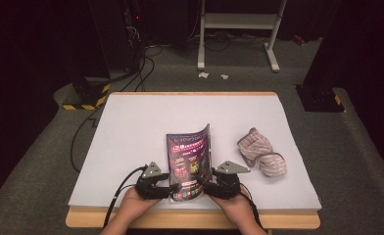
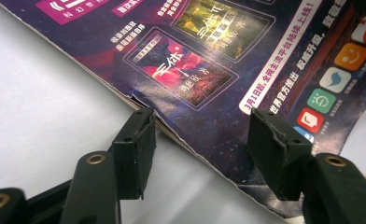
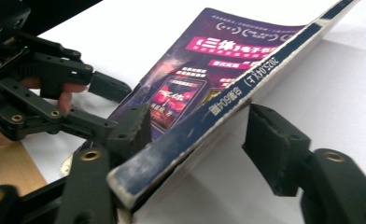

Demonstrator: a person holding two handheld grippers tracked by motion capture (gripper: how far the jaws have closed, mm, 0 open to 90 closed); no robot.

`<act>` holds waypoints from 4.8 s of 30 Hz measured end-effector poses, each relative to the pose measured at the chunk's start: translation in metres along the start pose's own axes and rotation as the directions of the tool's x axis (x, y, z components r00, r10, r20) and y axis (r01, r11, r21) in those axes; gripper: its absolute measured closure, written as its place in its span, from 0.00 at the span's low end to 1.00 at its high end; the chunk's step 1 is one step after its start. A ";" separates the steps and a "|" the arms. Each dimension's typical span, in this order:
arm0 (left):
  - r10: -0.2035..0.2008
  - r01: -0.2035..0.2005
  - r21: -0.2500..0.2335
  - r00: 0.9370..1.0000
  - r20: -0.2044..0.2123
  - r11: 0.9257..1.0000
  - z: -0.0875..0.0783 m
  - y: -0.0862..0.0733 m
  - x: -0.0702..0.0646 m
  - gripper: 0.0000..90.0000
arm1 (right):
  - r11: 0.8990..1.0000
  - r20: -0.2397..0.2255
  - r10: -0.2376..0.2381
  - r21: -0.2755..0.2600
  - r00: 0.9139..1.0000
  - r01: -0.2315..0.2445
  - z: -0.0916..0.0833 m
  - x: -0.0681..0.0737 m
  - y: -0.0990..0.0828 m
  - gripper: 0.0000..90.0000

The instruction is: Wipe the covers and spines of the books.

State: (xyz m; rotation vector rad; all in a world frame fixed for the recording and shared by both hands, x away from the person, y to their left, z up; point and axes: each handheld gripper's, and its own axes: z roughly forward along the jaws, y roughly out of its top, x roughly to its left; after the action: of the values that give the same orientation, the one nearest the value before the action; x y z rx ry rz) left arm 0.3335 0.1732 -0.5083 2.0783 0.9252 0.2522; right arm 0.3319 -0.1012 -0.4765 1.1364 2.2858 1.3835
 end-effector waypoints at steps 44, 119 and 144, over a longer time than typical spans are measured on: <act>-0.052 0.042 -0.084 0.992 -0.119 0.996 -0.046 -0.023 0.020 0.47 | 0.991 0.082 -0.045 -0.125 0.996 0.055 -0.009 -0.045 0.036 0.94; -0.066 0.046 -0.136 0.987 -0.148 0.990 -0.057 -0.025 0.029 0.47 | 0.956 0.180 -0.112 -0.249 0.977 0.156 -0.014 -0.018 0.069 0.93; -0.055 0.038 -0.117 0.988 -0.147 0.992 -0.052 -0.024 0.027 0.47 | 0.973 0.086 -0.187 -0.124 0.979 0.197 0.034 0.019 0.037 0.93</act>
State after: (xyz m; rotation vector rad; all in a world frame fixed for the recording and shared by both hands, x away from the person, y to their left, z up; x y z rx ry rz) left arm 0.3152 0.2325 -0.4972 1.9510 1.0239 0.4322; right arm 0.3564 -0.0562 -0.4602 0.8851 2.1532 1.3715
